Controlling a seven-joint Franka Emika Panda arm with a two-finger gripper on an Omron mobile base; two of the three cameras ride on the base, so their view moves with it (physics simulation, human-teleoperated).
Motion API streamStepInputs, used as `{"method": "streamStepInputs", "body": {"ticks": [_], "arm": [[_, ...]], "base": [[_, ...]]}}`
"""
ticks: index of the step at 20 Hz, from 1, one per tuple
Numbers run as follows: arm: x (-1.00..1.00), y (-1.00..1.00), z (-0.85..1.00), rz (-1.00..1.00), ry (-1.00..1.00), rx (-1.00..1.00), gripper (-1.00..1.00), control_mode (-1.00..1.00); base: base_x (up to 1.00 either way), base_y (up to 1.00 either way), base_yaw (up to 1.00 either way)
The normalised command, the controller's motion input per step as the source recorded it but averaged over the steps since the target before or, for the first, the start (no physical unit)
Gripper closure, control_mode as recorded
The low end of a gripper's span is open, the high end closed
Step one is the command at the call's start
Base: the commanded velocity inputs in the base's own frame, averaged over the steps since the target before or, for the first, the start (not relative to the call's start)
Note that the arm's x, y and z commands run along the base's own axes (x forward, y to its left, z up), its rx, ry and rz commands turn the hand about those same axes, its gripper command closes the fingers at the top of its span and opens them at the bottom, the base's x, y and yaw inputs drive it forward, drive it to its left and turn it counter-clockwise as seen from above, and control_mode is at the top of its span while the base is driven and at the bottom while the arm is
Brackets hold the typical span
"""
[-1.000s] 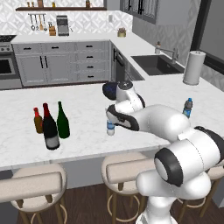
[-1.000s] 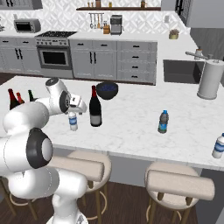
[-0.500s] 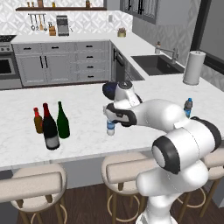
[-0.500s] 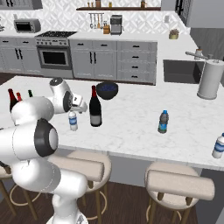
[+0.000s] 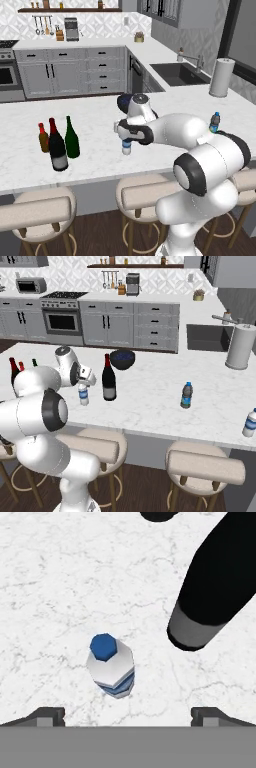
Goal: Move the plastic bottles in the middle to the plastics group, and the glass bottles in the middle to the glass group.
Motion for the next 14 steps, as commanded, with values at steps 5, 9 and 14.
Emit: {"method": "streamStepInputs", "body": {"ticks": [5,9,14], "arm": [[0.17,0.00,-0.14,0.00,0.06,0.00,-1.00,-1.00],[0.03,0.04,-0.12,0.00,0.04,0.04,-1.00,-1.00],[0.11,0.01,-0.23,0.03,0.00,0.01,-1.00,-1.00]], "base": [[0.00,0.00,0.00],[0.00,0.00,0.00],[0.00,0.00,0.00]]}}
